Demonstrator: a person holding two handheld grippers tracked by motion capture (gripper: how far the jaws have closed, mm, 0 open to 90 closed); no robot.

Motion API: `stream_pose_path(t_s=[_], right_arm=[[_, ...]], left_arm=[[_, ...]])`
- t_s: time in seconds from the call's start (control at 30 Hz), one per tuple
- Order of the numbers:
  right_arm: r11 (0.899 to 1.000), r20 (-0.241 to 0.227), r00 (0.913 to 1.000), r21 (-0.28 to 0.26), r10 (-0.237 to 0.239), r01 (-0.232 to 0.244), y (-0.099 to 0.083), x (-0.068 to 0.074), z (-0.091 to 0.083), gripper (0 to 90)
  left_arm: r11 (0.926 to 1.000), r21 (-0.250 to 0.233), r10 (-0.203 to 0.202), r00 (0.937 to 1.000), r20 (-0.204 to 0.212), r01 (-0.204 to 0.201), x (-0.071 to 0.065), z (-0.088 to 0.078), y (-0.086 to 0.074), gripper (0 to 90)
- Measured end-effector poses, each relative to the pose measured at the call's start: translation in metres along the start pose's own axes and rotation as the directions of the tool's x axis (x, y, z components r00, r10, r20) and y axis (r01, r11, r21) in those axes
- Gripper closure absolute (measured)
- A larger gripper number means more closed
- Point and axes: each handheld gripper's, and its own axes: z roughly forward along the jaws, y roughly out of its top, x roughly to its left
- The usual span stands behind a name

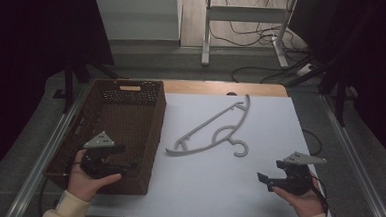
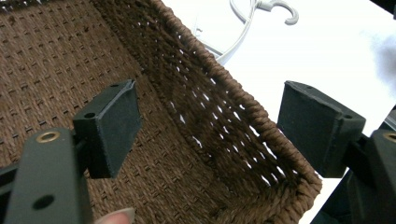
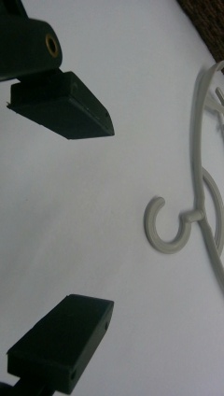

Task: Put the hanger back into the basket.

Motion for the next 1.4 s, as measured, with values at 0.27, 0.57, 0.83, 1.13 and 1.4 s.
stream_pose_path(t_s=[0.27, 0.57, 0.83, 1.13, 1.4], right_arm=[[1.0, -0.019, 0.9998, -0.017, 0.0, 0.0, 0.003, -0.006, 0.002, 17.9], [0.999, -0.012, 0.9998, -0.028, -0.015, 0.015, 0.006, -0.006, -0.001, 20.0], [1.0, -0.01, 0.9999, -0.01, -0.01, 0.01, 0.014, -0.004, 0.007, 19.7], [1.0, -0.019, 0.9996, 0.013, -0.023, 0.023, 0.036, -0.002, 0.025, 22.2], [0.996, -0.031, 0.9983, 0.075, -0.049, 0.051, 0.077, -0.001, 0.063, 28.9]], left_arm=[[0.9999, -0.015, 0.006, 0.9998, 0.021, -0.006, 0.0, -0.001, -0.002, 20.6], [0.9999, -0.013, 0.011, 0.9994, 0.032, -0.011, 0.0, -0.005, -0.012, 20.7], [0.9997, -0.01, 0.022, 0.9987, 0.046, -0.022, -0.001, -0.009, -0.011, 21.8], [0.9994, -0.009, 0.035, 0.9979, 0.054, -0.035, 0.0, -0.009, -0.007, 21.4], [0.9994, -0.015, 0.033, 0.9978, 0.058, -0.033, 0.0, -0.009, -0.005, 21.4]])
